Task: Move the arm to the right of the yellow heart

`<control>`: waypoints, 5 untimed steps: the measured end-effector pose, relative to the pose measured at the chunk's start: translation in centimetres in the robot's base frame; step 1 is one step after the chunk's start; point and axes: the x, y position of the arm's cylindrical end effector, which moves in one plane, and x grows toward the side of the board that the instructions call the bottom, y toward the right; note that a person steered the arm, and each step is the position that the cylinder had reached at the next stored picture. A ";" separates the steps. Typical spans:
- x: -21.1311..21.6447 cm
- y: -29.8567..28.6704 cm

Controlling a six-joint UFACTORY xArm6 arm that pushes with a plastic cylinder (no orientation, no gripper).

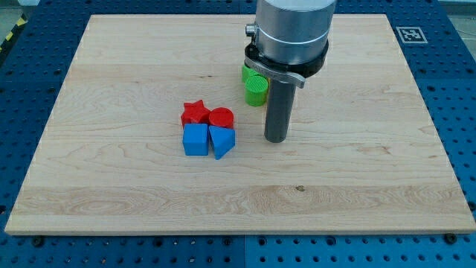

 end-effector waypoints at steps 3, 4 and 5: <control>1.2 3.2; 1.2 5.0; 1.2 7.5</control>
